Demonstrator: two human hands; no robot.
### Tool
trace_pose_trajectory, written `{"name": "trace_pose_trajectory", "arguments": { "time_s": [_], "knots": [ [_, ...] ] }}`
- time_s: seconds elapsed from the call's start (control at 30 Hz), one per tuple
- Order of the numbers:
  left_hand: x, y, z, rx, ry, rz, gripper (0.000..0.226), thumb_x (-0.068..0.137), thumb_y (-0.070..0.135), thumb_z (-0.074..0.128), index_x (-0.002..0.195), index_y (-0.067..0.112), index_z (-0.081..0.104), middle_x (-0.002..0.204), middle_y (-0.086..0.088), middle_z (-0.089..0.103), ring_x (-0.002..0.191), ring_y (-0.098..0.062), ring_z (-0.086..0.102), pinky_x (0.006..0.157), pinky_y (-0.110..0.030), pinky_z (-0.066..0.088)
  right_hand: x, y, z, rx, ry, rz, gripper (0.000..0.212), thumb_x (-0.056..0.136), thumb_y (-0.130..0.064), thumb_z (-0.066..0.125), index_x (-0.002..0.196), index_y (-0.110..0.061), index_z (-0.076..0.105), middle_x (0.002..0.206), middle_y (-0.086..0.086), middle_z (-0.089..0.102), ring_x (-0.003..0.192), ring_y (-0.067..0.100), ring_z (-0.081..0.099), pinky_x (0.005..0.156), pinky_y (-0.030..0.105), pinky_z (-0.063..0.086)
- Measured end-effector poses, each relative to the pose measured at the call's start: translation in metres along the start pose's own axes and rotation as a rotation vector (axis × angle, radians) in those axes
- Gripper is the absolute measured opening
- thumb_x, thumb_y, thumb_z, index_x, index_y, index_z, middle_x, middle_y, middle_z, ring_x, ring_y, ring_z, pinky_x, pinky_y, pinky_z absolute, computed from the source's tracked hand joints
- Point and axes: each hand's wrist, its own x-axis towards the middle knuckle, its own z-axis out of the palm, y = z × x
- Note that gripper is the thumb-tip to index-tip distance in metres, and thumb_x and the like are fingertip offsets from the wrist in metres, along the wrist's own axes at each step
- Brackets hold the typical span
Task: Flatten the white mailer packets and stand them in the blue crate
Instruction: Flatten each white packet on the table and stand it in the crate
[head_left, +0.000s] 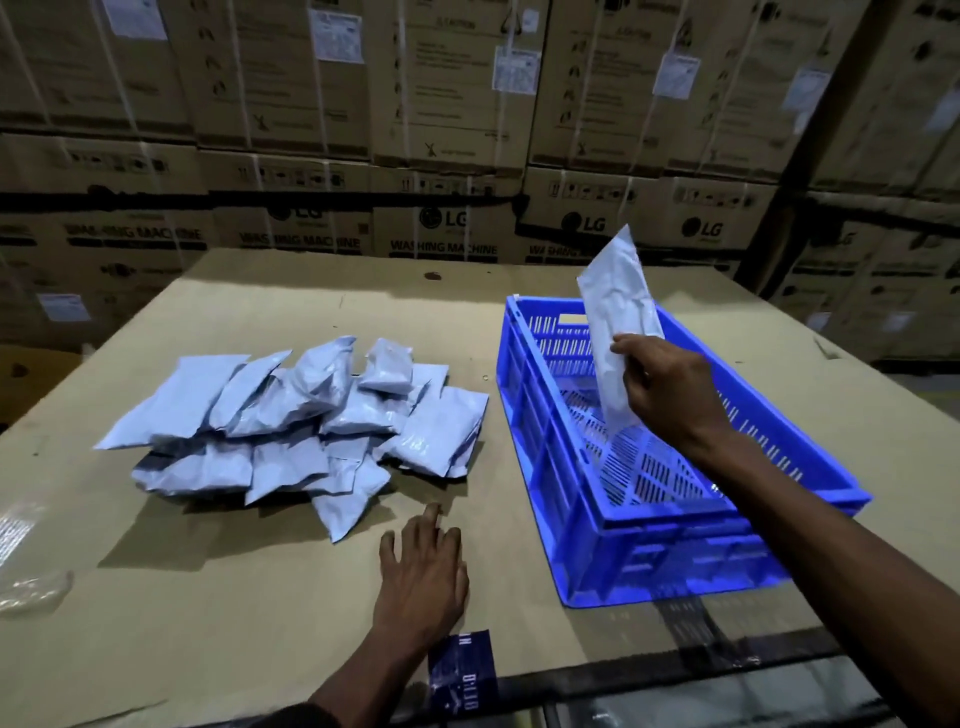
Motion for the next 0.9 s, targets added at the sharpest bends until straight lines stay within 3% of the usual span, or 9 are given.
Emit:
{"name": "trace_pose_trajectory", "arguments": {
  "time_s": [0.1,0.23,0.3,0.43,0.5,0.57,0.7,0.8,0.9],
  "knots": [
    [0.01,0.01,0.004,0.001,-0.007,-0.022,0.031,0.083,0.038,0.047,0.102,0.021,0.063,0.143,-0.013,0.052,0.119,-0.033,0.056,0.096,-0.058,0.04,-0.014,0.023,0.015,-0.063,-0.263,0.043,0.03,0.082,0.003,0.062,0.109,-0.006,0.07,0.103,0.019,0.072,0.083,0.04,0.07,0.069,0.044,0.055],
    [0.018,0.013,0.009,0.023,-0.023,-0.072,0.032,0.086,0.041,0.048,0.109,0.024,0.061,0.142,-0.01,0.049,0.12,-0.031,0.053,0.098,-0.058,0.037,-0.022,0.043,0.048,-0.137,-0.635,0.053,0.034,0.091,-0.007,0.05,0.123,-0.006,0.06,0.129,0.019,0.061,0.109,0.041,0.061,0.086,0.047,0.049],
    [0.02,0.014,0.011,0.025,-0.02,-0.08,0.031,0.087,0.042,0.048,0.11,0.025,0.06,0.141,-0.009,0.049,0.119,-0.03,0.053,0.099,-0.056,0.036,-0.02,0.049,0.064,-0.15,-0.721,0.042,0.039,0.089,-0.004,0.049,0.128,-0.002,0.055,0.14,0.022,0.051,0.11,0.042,0.06,0.086,0.047,0.048],
    [0.021,0.014,0.012,0.032,-0.016,-0.084,0.029,0.09,0.044,0.047,0.112,0.029,0.058,0.14,-0.007,0.048,0.122,-0.028,0.051,0.102,-0.053,0.034,-0.019,0.057,0.094,-0.192,-0.829,0.046,0.034,0.089,-0.002,0.051,0.123,-0.003,0.051,0.132,0.02,0.051,0.114,0.042,0.057,0.085,0.048,0.047],
    [0.02,0.015,0.012,0.046,-0.013,-0.086,0.03,0.09,0.043,0.046,0.113,0.028,0.058,0.138,-0.006,0.05,0.122,-0.028,0.051,0.102,-0.053,0.035,-0.022,0.062,0.11,-0.132,-0.894,0.05,0.058,0.088,0.0,0.053,0.143,-0.003,0.036,0.147,0.021,0.037,0.125,0.043,0.051,0.094,0.048,0.046],
    [0.02,0.015,0.011,0.063,-0.011,-0.083,0.031,0.089,0.041,0.046,0.112,0.026,0.059,0.136,-0.007,0.052,0.122,-0.029,0.051,0.101,-0.053,0.036,-0.026,0.063,0.119,-0.013,-1.018,0.071,0.09,0.087,0.002,0.053,0.159,-0.014,0.002,0.164,0.019,0.004,0.137,0.044,0.041,0.106,0.048,0.042],
    [0.019,0.017,0.009,0.074,-0.005,-0.084,0.029,0.087,0.039,0.05,0.11,0.025,0.06,0.133,-0.006,0.054,0.12,-0.028,0.052,0.099,-0.053,0.038,-0.028,0.062,0.122,0.193,-1.057,0.109,0.109,0.092,-0.014,0.059,0.149,-0.027,-0.033,0.161,0.013,-0.031,0.148,0.044,0.022,0.111,0.051,0.036],
    [0.017,0.019,0.009,0.073,-0.001,-0.08,0.029,0.087,0.038,0.051,0.111,0.026,0.061,0.131,-0.005,0.055,0.117,-0.028,0.053,0.098,-0.052,0.039,-0.018,0.06,0.115,0.33,-0.974,0.304,0.094,0.1,-0.024,0.049,0.151,-0.013,-0.03,0.163,0.013,-0.025,0.153,0.037,0.001,0.117,0.045,0.029],
    [0.017,0.02,0.008,0.066,0.018,-0.073,0.031,0.086,0.038,0.049,0.111,0.025,0.062,0.128,-0.004,0.056,0.115,-0.027,0.055,0.097,-0.052,0.04,-0.014,0.055,0.107,0.49,-1.03,0.625,0.078,0.104,-0.03,0.039,0.157,-0.016,-0.017,0.161,0.015,0.022,0.134,0.034,0.043,0.09,0.039,0.051]
  ]
}}
